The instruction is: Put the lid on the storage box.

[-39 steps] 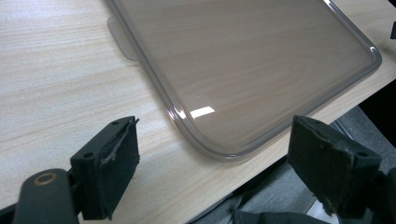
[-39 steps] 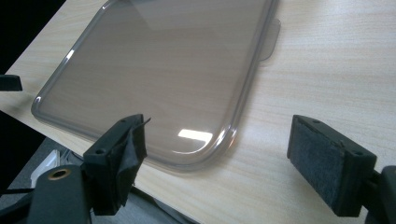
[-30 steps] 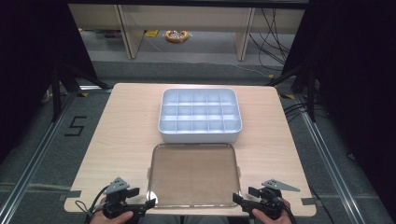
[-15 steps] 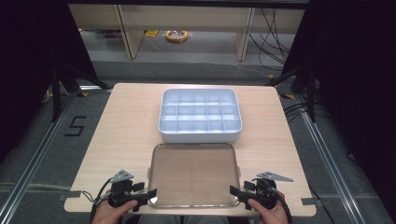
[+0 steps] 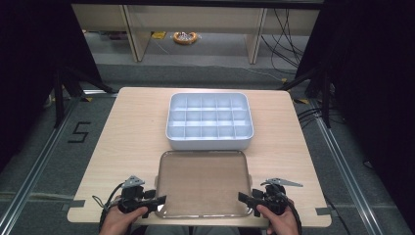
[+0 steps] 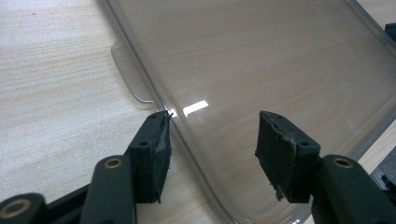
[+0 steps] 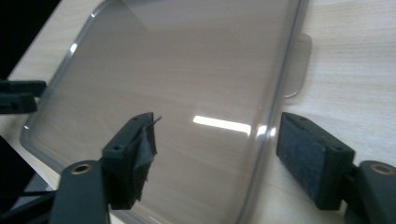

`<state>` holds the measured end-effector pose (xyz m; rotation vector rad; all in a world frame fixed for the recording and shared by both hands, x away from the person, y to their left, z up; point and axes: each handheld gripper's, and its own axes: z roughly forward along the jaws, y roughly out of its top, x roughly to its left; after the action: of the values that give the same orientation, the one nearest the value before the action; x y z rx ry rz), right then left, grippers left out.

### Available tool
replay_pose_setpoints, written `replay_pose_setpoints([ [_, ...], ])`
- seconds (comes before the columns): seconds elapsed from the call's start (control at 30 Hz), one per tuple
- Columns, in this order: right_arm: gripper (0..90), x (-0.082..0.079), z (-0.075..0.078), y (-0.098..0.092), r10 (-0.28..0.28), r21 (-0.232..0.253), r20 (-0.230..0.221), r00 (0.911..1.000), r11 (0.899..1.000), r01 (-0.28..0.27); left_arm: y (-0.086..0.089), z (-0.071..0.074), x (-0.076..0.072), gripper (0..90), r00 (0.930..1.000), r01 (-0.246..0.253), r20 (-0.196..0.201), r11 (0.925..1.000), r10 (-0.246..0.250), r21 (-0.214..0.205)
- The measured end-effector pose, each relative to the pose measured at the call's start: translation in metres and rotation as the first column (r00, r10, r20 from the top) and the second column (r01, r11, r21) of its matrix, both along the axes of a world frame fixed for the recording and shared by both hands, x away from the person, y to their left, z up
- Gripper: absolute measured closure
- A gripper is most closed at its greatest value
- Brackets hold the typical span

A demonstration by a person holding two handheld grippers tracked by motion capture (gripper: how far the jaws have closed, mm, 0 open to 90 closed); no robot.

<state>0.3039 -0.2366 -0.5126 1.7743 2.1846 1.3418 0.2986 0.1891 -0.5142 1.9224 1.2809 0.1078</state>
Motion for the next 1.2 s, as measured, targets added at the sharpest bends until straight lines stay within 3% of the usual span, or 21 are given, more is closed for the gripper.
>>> replay_pose_setpoints([
  [0.07,29.4,-0.002,0.002,0.003,-0.039,0.035,-0.045,0.9982,0.999,0.040,0.001,-0.001,0.000,44.3,1.0000,0.002,0.003,1.0000,-0.002,-0.003],
  [0.13,29.5,-0.001,-0.001,0.000,-0.039,0.034,-0.008,0.9992,0.999,0.039,0.001,-0.001,0.000,44.3,1.0000,0.002,0.003,1.0000,-0.002,-0.008],
  [0.17,29.6,-0.004,0.002,0.002,-0.078,0.090,-0.066,0.9947,0.992,0.084,0.001,-0.001,-0.001,44.4,1.0000,-0.002,-0.001,1.0000,0.002,-0.009],
  [0.2,29.9,-0.004,-0.001,-0.002,-0.071,0.102,-0.056,0.9959,0.992,0.076,0.001,-0.001,-0.001,44.4,1.0000,-0.008,0.000,0.9998,0.008,-0.019],
  [0.23,30.7,-0.006,0.000,-0.001,-0.099,0.126,-0.091,0.9909,0.986,0.110,0.002,0.000,-0.001,44.4,1.0000,0.007,-0.001,1.0000,-0.007,-0.007],
  [0.4,40.0,-0.009,-0.006,-0.010,-0.107,0.189,-0.081,0.9910,0.975,0.120,0.003,0.000,-0.002,44.3,0.9999,0.015,0.003,0.9999,-0.015,0.003],
  [0.43,42.0,-0.012,-0.003,-0.009,-0.128,0.236,-0.168,0.9775,0.958,0.166,0.003,0.000,-0.002,44.2,0.9998,0.019,0.008,0.9998,-0.019,0.011],
  [0.5,47.2,-0.010,-0.009,-0.013,-0.113,0.228,-0.121,0.9862,0.964,0.139,0.003,0.000,-0.002,44.2,0.9997,0.024,0.008,0.9997,-0.024,0.011],
  [0.57,53.3,-0.014,-0.007,-0.010,-0.122,0.272,-0.208,0.9704,0.946,0.178,0.003,0.000,-0.002,44.0,0.9995,0.028,0.009,0.9995,-0.029,0.013],
  [0.6,55.7,-0.015,-0.006,-0.010,-0.099,0.280,-0.207,0.9734,0.947,0.156,0.003,0.000,-0.003,43.9,0.9995,0.030,0.013,0.9995,-0.030,0.012],
  [0.63,57.5,-0.016,-0.008,-0.009,-0.090,0.288,-0.197,0.9763,0.947,0.146,0.001,-0.001,-0.003,43.9,0.9998,0.012,0.017,0.9999,-0.012,-0.006],
  [0.67,60.5,-0.014,-0.011,-0.009,-0.076,0.241,-0.120,0.9898,0.965,0.104,0.001,-0.001,-0.003,43.9,0.9998,0.012,0.017,0.9999,-0.012,-0.006],
  [0.7,60.2,-0.014,-0.009,-0.006,-0.066,0.212,-0.080,0.9946,0.974,0.081,0.001,-0.001,-0.003,43.5,0.9998,0.009,0.019,0.9999,-0.009,-0.007],
  [0.77,60.7,-0.018,-0.002,-0.005,-0.061,0.233,-0.095,0.9936,0.969,0.082,0.004,0.000,-0.003,42.4,0.9993,0.033,0.014,0.9994,-0.034,0.007],
  [0.83,60.6,-0.020,0.001,-0.006,-0.018,0.188,-0.007,0.9998,0.982,0.019,0.004,0.000,-0.003,39.6,0.9995,0.032,0.008,0.9995,-0.031,-0.007],
  [0.87,60.6,-0.020,0.001,-0.006,-0.018,0.188,-0.007,0.9998,0.982,0.019,0.004,0.000,-0.003,38.3,0.9995,0.032,0.008,0.9995,-0.031,-0.007],
  [0.9,60.6,-0.024,0.009,-0.005,0.020,0.175,0.067,0.9975,0.984,-0.032,0.002,-0.001,-0.004,37.3,0.9998,0.014,0.013,0.9992,-0.014,-0.038],
  [0.93,60.7,-0.025,0.013,-0.005,0.027,0.171,0.102,0.9945,0.984,-0.044,0.003,-0.001,-0.004,36.0,0.9996,0.025,0.011,0.9994,-0.025,-0.026],
  [1.0,60.9,-0.029,0.021,-0.003,0.043,0.180,0.111,0.9929,0.982,-0.063,0.001,-0.001,-0.004,32.9,0.9998,0.012,0.014,0.9990,-0.012,-0.044],
  [1.07,61.2,-0.029,0.023,-0.002,0.060,0.162,0.175,0.9826,0.983,-0.089,0.003,-0.001,-0.003,30.3,0.9999,0.010,0.004,0.9992,-0.010,-0.039],
  [1.2,62.8,-0.031,0.027,-0.001,0.093,0.145,0.208,0.9736,0.981,-0.125,0.005,-0.001,-0.001,28.7,0.9998,-0.017,-0.006,0.9979,0.017,-0.062],
])
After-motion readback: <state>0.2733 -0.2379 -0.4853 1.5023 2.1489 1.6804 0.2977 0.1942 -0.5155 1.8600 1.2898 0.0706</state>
